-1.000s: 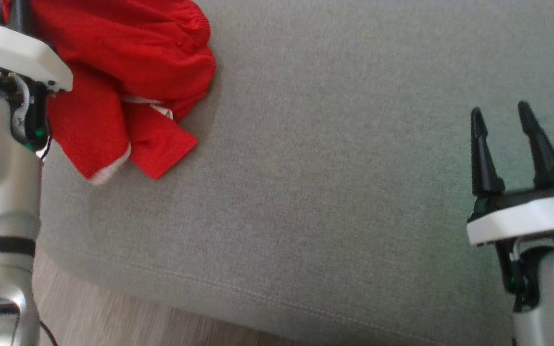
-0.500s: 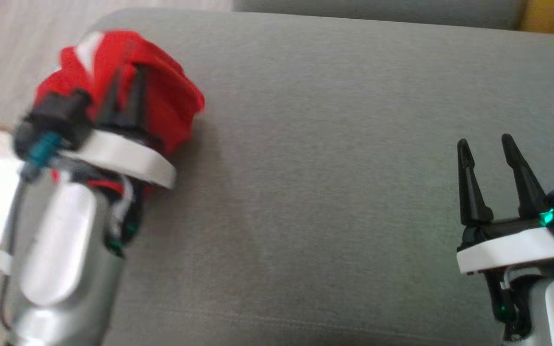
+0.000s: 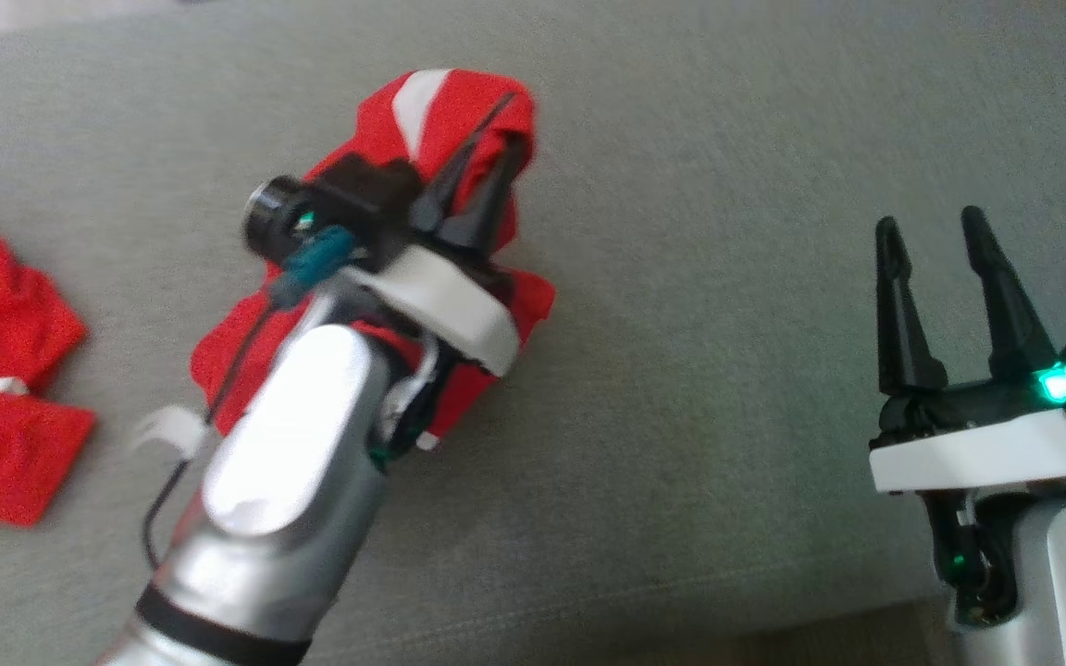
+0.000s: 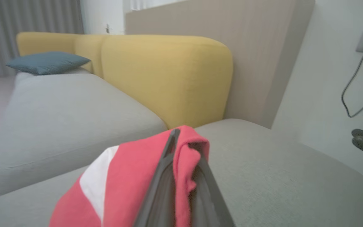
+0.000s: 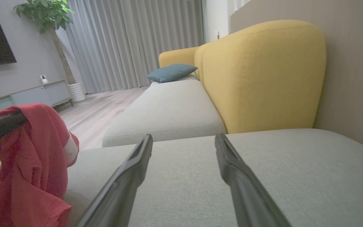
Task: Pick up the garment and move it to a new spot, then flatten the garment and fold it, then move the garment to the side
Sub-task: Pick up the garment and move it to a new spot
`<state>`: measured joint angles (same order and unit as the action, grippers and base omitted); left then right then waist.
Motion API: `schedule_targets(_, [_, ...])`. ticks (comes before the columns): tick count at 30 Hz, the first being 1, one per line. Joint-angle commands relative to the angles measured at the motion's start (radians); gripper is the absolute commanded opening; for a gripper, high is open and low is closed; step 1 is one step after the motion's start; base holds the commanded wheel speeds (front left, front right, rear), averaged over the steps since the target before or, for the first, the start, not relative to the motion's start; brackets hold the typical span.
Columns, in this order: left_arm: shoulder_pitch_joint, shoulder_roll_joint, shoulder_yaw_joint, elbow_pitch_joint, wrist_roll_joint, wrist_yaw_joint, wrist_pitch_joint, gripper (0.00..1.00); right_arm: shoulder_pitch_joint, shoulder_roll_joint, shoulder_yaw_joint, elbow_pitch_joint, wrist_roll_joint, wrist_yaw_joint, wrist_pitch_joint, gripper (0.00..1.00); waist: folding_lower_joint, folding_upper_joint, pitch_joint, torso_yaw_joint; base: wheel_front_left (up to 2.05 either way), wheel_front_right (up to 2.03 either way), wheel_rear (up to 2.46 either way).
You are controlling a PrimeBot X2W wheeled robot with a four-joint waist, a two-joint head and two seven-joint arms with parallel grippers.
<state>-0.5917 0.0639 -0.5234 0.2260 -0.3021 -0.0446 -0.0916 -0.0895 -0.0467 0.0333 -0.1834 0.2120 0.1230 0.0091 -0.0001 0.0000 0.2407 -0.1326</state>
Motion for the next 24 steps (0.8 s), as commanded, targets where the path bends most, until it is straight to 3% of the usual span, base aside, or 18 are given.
schedule_targets(1, [-0.056,-0.001,-0.005,0.002,0.001,-0.005,-0.016,0.0,-0.038,-0.004,0.023,-0.025,0.014,0.008,-0.018,1.0,0.0001,0.0,0.101,-0.092,0.0,0.0,0.0])
schedule_targets(8, [-0.095,-0.012,-0.106,0.122,-0.024,-0.011,-0.058,0.0,-0.064,-0.004,0.035,0.001,0.029,0.008,-0.053,1.0,0.0001,0.0,0.158,-0.134,0.0,0.0,0.0])
schedule_targets(9, [-0.1,-0.013,-0.119,0.143,-0.024,-0.008,-0.069,0.2,-0.068,-0.004,0.036,0.006,0.029,0.008,-0.058,1.0,0.0001,0.0,0.161,-0.136,0.0,0.0,0.0])
schedule_targets(10, [-0.104,-0.013,-0.133,0.163,-0.024,-0.004,-0.078,0.67,-0.07,-0.004,0.037,0.012,0.029,0.008,-0.062,1.0,0.0001,0.0,0.162,-0.138,0.0,0.0,0.0])
schedule_targets(11, [-0.108,-0.013,-0.148,0.179,-0.021,0.001,-0.088,1.0,-0.072,-0.004,0.038,0.018,0.03,0.008,-0.066,1.0,0.0001,0.0,0.162,-0.138,0.0,0.0,0.0])
schedule_targets(17, [-0.113,-0.013,-0.199,0.221,0.005,0.036,-0.14,1.0,-0.069,-0.004,0.036,0.049,0.026,0.008,-0.075,1.0,0.0001,0.0,0.115,-0.102,0.0,0.0,0.0])
schedule_targets(24, [-0.078,0.03,-0.159,0.19,0.018,0.084,-0.165,1.0,-0.053,-0.004,0.036,0.063,0.004,0.008,-0.055,1.0,0.0001,0.0,0.035,-0.013,0.0,0.0,0.0])
